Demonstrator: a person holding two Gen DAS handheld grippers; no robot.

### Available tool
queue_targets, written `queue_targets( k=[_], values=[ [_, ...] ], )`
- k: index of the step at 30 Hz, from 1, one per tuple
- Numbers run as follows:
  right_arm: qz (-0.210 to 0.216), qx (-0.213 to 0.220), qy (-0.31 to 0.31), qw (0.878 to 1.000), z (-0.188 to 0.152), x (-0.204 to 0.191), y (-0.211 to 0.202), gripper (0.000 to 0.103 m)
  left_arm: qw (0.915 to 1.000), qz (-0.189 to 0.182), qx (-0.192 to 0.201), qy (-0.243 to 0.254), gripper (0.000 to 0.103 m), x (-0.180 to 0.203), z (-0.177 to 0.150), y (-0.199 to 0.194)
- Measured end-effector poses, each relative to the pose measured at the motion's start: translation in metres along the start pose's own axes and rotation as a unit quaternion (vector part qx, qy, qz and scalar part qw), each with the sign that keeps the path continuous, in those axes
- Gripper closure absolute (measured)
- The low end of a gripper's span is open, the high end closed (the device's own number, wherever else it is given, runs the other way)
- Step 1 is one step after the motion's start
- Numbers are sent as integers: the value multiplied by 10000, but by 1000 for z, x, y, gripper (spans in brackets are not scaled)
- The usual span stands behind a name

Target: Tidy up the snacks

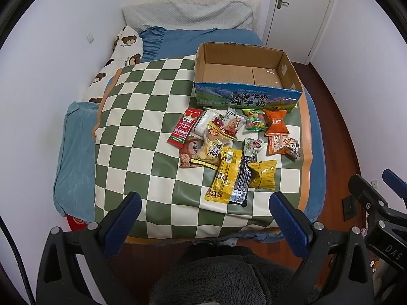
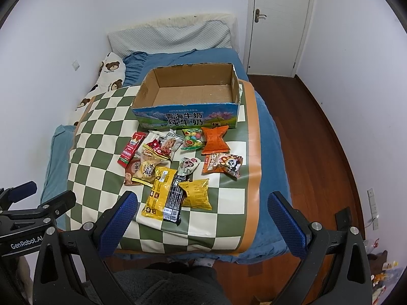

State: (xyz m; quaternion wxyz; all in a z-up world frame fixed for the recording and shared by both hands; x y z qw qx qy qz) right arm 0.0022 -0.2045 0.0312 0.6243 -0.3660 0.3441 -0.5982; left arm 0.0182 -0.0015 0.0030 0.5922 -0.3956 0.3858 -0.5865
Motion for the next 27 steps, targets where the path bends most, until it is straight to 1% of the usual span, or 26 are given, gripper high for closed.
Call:
queue_targets(
  k=[27],
  values=[
    [19, -22, 19, 10000, 0, -1, 0, 0, 10000, -8, 35, -12, 0, 1, -2, -3]
  ],
)
Point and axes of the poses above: each gripper's, at about its wrist camera, not at the fingertips, and y roughly the way its jaws point, x to its right, z to its top, the point moved 2 cm from there along y, roughly the way its jaws point, and after that the axes turned 2 degrees about -y, right-handed, at the moved point
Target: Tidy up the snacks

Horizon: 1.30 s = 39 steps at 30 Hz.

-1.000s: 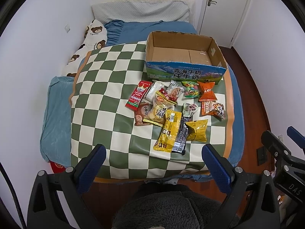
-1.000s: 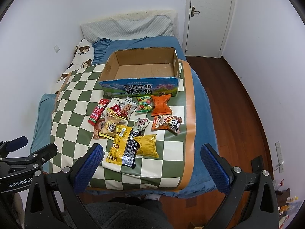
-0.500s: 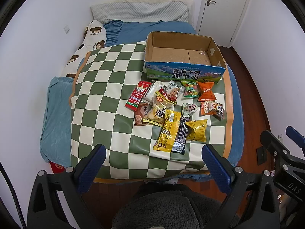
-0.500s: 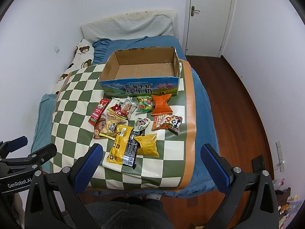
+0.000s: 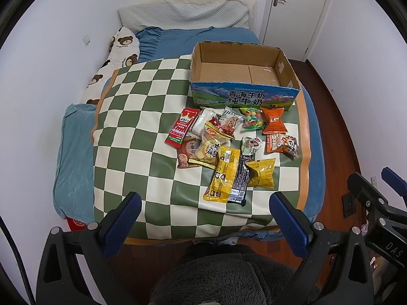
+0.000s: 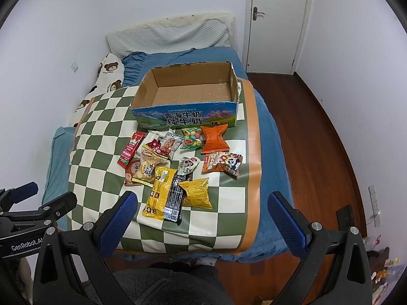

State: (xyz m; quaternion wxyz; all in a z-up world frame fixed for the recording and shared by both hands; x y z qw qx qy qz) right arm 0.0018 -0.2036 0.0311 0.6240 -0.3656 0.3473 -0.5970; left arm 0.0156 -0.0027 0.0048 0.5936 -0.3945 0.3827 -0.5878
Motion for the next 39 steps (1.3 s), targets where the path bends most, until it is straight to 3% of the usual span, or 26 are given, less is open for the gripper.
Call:
queue_targets(
  k=[29, 34, 39],
  values=[
    [30, -42, 137, 9999, 1, 0, 1, 0, 10000, 44, 5, -6, 0, 1, 3, 3],
    [185, -252, 529, 9981, -3, 7, 32, 0, 9996, 240, -144, 61, 0, -1, 10, 44],
    [354, -575, 822, 9943, -17, 28, 112, 5, 9954, 452, -741, 395, 0, 7, 13, 133]
  ],
)
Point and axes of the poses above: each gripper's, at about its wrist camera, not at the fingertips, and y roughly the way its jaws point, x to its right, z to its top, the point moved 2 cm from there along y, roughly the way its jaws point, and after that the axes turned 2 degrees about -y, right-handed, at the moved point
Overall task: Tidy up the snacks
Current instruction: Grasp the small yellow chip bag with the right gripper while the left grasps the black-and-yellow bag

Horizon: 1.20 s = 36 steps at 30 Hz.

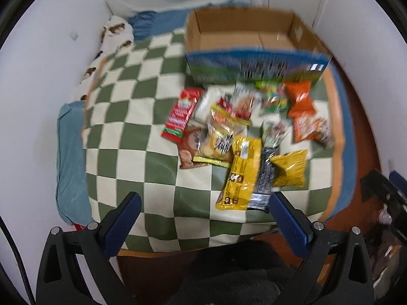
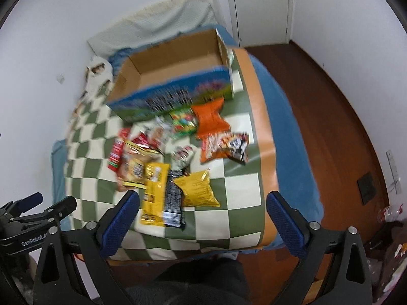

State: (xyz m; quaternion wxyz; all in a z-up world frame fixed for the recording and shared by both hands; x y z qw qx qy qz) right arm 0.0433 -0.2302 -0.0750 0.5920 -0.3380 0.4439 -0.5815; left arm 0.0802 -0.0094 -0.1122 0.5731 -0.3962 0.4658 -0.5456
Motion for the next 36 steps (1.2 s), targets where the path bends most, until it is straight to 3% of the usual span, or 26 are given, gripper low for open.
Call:
queue_targets(
  k=[9, 14, 17, 23, 28, 30, 36],
  values=[
    [236, -880, -157, 9957, -17, -5, 177, 20, 9957, 321, -806, 325, 0, 16, -8, 112],
    [187, -1159, -303, 9926, -30, -9, 244, 45, 9946, 365, -911, 328, 0, 23, -10, 136],
    [371, -1163, -178, 9924, -33, 0, 246, 51, 9952, 138, -931, 264, 0, 34, -7, 143],
    [315, -1684, 99, 9852, -49, 40, 242, 52, 9930, -246, -1055, 477, 0, 74, 8, 174],
    [374, -1833, 230, 9821, -52, 49, 249, 51, 9871, -298, -1368, 777, 1, 104, 21, 220],
    [365, -1859, 243, 9816, -51, 49, 253, 50, 9882, -325, -1323, 701, 15, 105, 25, 227],
    [370, -1884, 326, 9809, -39, 53, 255, 50, 9925, -307, -1181, -19, 18, 81, 28, 232]
  ],
)
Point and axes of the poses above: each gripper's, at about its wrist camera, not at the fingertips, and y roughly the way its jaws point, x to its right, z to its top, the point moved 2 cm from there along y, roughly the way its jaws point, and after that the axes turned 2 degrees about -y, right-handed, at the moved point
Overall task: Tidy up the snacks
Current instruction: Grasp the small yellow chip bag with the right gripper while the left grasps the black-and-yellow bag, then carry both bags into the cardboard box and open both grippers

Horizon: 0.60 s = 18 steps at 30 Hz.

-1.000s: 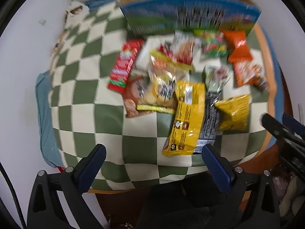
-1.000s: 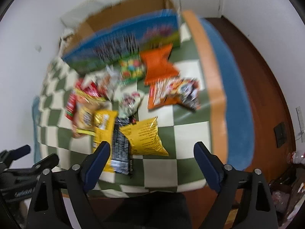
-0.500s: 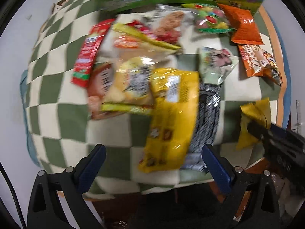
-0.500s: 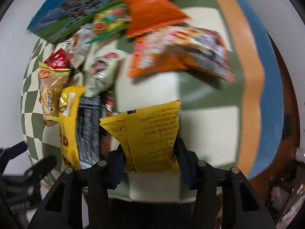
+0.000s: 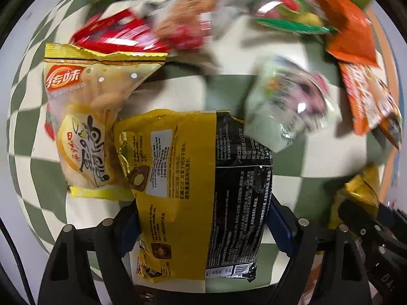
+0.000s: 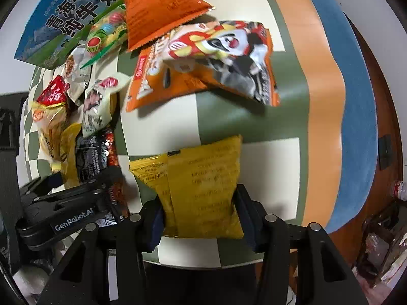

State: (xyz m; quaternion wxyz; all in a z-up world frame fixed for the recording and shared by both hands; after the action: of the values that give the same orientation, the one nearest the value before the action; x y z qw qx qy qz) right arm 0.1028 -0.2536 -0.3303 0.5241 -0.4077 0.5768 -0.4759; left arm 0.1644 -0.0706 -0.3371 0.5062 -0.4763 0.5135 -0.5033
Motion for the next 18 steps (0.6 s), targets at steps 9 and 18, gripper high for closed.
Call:
queue_targets(
  k=[9, 18],
  values=[
    [-275, 24, -89, 9996, 3, -14, 0, 55, 9998, -189, 46, -9, 19, -8, -12, 2],
    [-283, 245, -188, 9991, -18, -47, -28, 60, 9973, -583, 434, 70, 19, -29, -31, -34]
  ],
)
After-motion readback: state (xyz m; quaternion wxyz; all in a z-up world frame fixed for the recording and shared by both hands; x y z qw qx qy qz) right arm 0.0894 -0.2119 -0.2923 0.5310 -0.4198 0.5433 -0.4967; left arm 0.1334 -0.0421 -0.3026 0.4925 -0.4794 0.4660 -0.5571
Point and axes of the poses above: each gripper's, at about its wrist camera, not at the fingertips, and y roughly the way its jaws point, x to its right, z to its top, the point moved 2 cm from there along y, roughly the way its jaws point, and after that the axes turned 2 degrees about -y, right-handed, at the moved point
